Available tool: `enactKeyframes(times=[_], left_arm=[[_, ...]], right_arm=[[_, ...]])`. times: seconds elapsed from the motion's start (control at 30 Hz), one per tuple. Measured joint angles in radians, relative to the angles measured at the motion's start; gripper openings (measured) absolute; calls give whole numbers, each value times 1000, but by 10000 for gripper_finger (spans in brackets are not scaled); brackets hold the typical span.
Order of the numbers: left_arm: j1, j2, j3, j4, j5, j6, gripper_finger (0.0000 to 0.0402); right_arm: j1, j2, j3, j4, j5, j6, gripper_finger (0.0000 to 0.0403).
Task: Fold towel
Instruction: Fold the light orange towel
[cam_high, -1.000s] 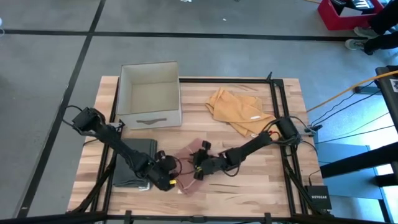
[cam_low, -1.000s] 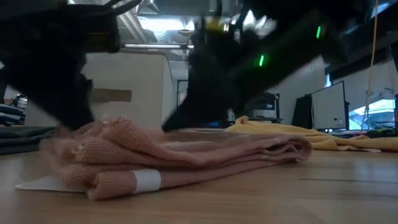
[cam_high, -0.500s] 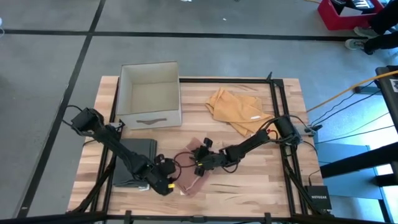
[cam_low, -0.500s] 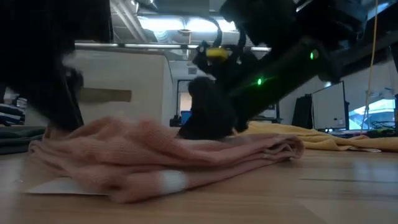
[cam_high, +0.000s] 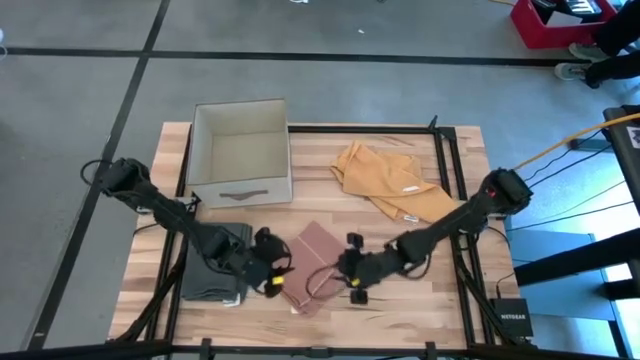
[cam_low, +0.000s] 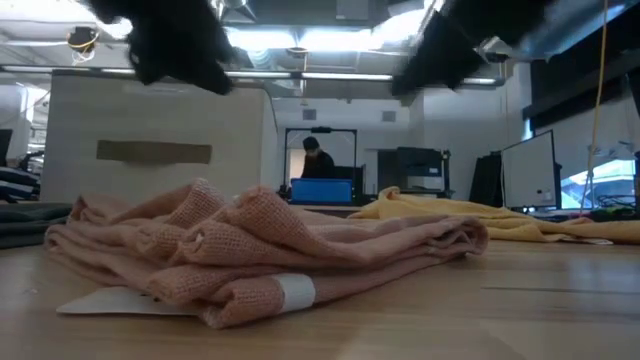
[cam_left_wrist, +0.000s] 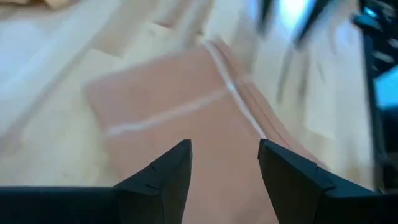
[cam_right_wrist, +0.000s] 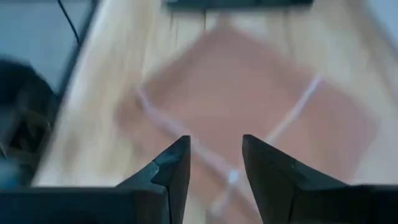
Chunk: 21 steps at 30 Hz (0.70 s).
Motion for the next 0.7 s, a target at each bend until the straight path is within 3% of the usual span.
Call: enactKeyframes(times=[0.13,0.3,0.5,0.7], left_arm=[[58,45,0,34,-3,0,178],[120,191,-1,84,25,6,178],[155,236,-2,17,104,-30,178],[163,132,1,10,162,-31,178]], right_arm=[[72,38,-52,35,100,49,150],[95,124,-123,138,276,136,149],[82,172,-126,189,188,126,149],[81,164,-112,199,179,128,149]])
